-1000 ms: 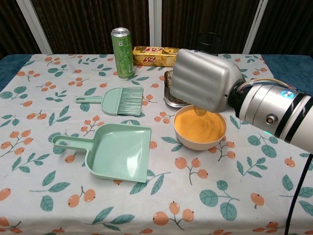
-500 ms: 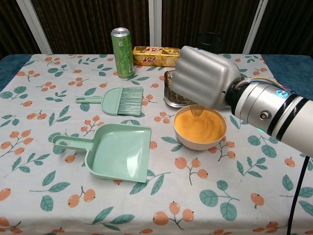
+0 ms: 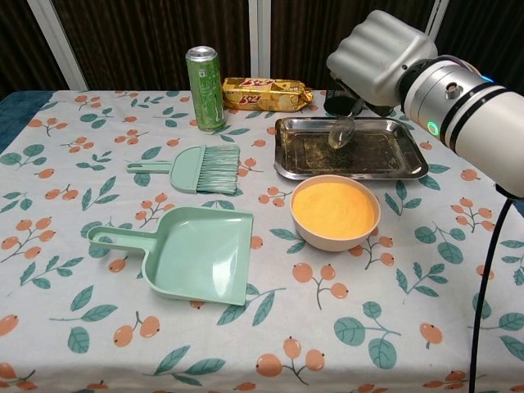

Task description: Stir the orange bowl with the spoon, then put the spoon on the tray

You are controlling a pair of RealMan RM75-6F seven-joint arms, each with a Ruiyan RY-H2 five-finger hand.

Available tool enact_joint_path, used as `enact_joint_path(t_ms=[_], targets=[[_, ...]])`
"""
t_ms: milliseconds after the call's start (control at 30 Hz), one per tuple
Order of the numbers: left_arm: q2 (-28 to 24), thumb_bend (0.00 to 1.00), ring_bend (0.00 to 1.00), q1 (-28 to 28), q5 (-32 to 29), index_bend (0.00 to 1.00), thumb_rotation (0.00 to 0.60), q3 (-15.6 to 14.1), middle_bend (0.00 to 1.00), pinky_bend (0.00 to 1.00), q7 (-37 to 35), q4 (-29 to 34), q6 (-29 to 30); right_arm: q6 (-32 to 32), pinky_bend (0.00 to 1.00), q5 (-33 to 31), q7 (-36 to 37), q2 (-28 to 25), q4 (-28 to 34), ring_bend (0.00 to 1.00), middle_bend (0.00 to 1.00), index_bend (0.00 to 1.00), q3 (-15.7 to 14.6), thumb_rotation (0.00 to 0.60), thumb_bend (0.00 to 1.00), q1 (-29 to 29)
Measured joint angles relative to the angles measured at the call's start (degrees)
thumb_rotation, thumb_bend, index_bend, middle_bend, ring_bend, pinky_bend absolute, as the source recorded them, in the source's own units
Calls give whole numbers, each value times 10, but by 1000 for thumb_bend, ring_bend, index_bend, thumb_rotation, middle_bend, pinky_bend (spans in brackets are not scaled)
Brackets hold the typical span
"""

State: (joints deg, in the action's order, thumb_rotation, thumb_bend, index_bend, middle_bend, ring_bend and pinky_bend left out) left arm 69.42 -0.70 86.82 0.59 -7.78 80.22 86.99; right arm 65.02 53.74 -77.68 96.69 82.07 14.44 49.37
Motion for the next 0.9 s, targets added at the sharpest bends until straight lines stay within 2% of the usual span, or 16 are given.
enact_joint_path(t_ms=[200,333,400,500,600,767,900], targets=[[-6,127,164,-1,-5,238,600,1,244,169,12,13,-5,-73,943,-147,49,24,-77,1000,1000,768,43,600,378,21],[-10,127,164,-2,-6,238,600,1,244,168,18,20,-6,-114,943,-215,78,45,-148,1000,1000,677,59,600,341,41],[-11,127,164,-1,-7,238,600,1,244,169,21,23,-5,-129,943,-235,89,58,-187,1000,1000,625,63,600,281,52],[-13,127,164,0,-8,238,600,1,244,169,24,27,-4,-147,943,-265,103,73,-232,999,1000,500,69,600,123,67],[-15,127,164,1,-9,238,600,-1,244,169,26,29,-5,-163,943,-297,122,83,-258,998,1000,423,75,600,62,80],[-15,127,164,0,-7,238,600,1,244,169,27,31,-4,-168,943,-306,145,71,-251,998,1000,401,75,600,50,83],[-14,127,164,-2,-6,238,600,1,244,169,25,28,-5,-157,924,-289,175,36,-196,974,990,407,74,600,121,68]])
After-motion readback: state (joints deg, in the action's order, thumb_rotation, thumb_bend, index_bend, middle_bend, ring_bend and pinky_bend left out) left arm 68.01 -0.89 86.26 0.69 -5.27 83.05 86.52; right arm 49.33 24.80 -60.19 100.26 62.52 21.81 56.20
